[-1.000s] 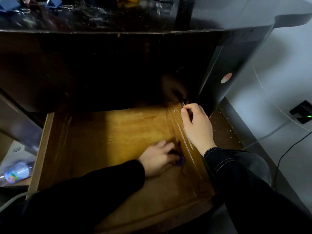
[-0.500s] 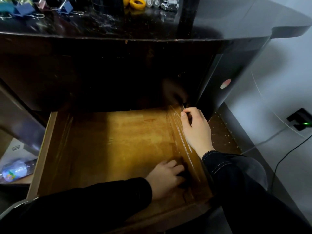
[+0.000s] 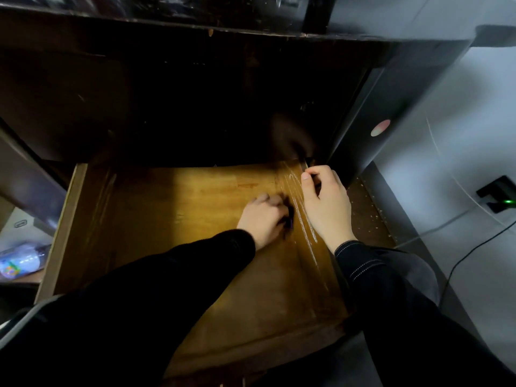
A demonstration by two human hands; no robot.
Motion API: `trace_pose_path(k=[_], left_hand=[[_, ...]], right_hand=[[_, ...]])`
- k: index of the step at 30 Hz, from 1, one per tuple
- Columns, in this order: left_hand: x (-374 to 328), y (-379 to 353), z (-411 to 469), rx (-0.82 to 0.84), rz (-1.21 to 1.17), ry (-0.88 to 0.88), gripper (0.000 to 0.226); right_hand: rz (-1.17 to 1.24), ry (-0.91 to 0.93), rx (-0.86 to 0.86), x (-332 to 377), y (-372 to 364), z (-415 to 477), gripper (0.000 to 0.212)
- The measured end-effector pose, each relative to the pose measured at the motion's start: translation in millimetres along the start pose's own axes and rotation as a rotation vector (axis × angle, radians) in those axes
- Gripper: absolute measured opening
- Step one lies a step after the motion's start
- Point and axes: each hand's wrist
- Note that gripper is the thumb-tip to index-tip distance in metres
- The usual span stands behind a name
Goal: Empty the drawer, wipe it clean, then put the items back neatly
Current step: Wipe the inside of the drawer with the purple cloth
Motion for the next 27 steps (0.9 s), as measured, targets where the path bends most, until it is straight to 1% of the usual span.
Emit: trace_pose_path(k=[4, 6, 8, 11, 13, 15, 19, 21, 24, 27], left_hand=[[-32.7, 7.1, -65.7, 0.070, -0.143, -0.320, 0.026], [-49.5, 8.0, -87.4, 0.136, -0.193, -0.472, 0.023], [-54.6, 8.8, -88.7, 0.190, -0.205, -0.554, 0.021], [-49.7, 11.6, -77.1, 0.217, -0.243, -0.513, 0.021], [-49.9, 9.1, -78.7, 0.200, -0.254, -0.459, 0.022], [-55.2, 6.9, -86.5, 0.189, -0.238, -0.451, 0.022], [-64.3, 11.0, -97.9, 0.232, -0.263, -0.546, 0.018], [-62.9, 15.5, -100.2, 0.288, -0.256, -0.559, 0.022], [-49.5, 24.1, -101.2, 0.366, -0.212, -0.625, 0.028], [-29.3, 28.3, -106.5, 0.388, -0.196, -0.701, 0.028]], right_hand=[[-0.015, -0.010, -0.006, 5.0, 0.2, -1.3, 0.024], [-0.020, -0.012, -0.007, 5.5, 0.6, -0.8, 0.024], [-0.022, -0.013, -0.008, 4.5, 0.5, -0.5, 0.025], [-0.015, -0.006, -0.010, 1.3, -0.9, -0.1, 0.025], [-0.010, 0.001, -0.010, -0.1, -1.4, -0.1, 0.026], [-0.010, 0.003, -0.014, -0.3, -1.2, 0.6, 0.026], [-0.020, -0.001, -0.006, 1.5, -1.8, 1.0, 0.026], [-0.022, 0.000, -0.006, 1.8, -1.8, 0.6, 0.026], [-0.027, 0.000, -0.012, 0.9, -1.6, 0.0, 0.026], [-0.028, -0.002, -0.009, 0.1, -2.4, 0.2, 0.026]])
Point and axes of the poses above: each hand's wrist, its own z-axis towards the middle knuckle, its own y-axis out of the back of the hand, x = y × z, and after that the axes turned 6 degrees about z, right-handed
